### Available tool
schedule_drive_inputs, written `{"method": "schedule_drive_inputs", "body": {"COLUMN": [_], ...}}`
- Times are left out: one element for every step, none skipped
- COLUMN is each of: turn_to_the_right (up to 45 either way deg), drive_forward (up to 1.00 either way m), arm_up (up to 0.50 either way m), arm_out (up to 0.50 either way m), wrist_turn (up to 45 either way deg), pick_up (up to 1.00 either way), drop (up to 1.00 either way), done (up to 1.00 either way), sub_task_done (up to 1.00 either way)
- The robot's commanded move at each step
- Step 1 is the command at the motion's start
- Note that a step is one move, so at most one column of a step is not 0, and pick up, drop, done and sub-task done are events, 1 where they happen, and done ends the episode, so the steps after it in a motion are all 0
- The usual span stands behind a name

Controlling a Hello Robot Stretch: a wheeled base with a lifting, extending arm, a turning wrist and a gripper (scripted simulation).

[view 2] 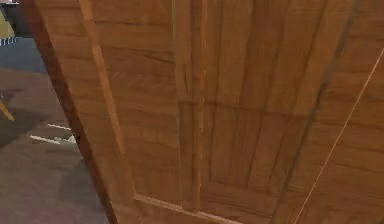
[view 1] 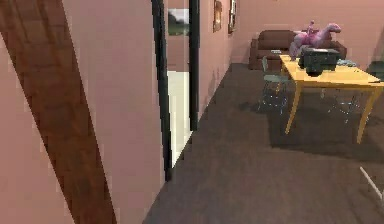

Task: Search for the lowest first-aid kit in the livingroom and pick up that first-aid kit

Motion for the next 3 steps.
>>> {"method": "schedule_drive_inputs", "body": {"turn_to_the_right": [0.0,24.0,0.0], "drive_forward": [0.45,0.00,1.00], "arm_up": [0.00,0.00,0.00], "arm_out": [0.00,0.00,0.00], "wrist_turn": [0.0,0.0,0.0], "pick_up": [0.00,0.00,0.00], "drop": [0.00,0.00,0.00], "done": [0.00,0.00,0.00], "sub_task_done": [0.00,0.00,0.00]}}
